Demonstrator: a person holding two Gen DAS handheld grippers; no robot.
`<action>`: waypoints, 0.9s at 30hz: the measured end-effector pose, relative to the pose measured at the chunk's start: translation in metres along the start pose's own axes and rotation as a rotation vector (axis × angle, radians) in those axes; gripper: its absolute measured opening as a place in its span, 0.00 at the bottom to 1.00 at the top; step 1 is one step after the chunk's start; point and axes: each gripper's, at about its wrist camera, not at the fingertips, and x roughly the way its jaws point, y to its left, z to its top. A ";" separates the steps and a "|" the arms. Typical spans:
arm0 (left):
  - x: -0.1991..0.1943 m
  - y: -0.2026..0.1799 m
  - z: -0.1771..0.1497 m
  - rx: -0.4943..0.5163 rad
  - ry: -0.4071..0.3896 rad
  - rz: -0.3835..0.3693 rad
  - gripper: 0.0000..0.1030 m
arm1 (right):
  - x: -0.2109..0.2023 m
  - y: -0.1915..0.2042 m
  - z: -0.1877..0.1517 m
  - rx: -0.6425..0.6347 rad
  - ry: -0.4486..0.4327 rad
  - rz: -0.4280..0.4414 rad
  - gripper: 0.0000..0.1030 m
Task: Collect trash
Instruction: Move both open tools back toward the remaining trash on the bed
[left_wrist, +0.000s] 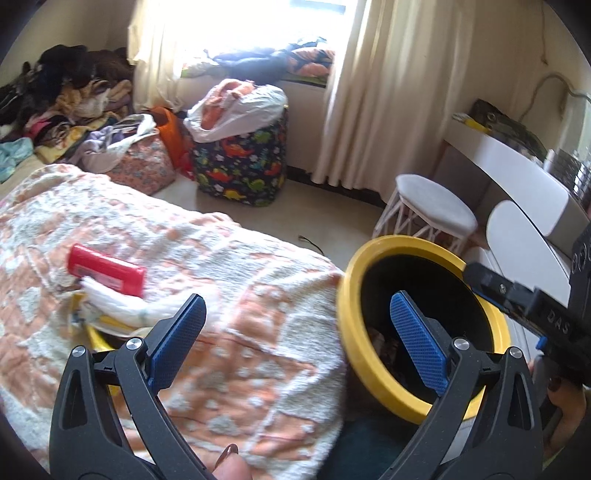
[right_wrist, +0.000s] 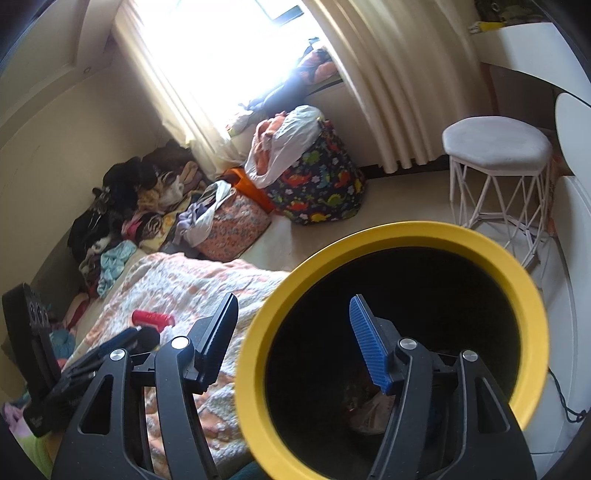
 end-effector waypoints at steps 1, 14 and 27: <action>-0.002 0.004 0.001 -0.007 -0.004 0.006 0.89 | 0.002 0.005 -0.001 -0.008 0.006 0.006 0.59; -0.021 0.073 0.009 -0.120 -0.061 0.101 0.89 | 0.029 0.067 -0.008 -0.117 0.077 0.072 0.60; -0.033 0.143 0.015 -0.244 -0.106 0.172 0.89 | 0.069 0.133 -0.023 -0.229 0.179 0.131 0.64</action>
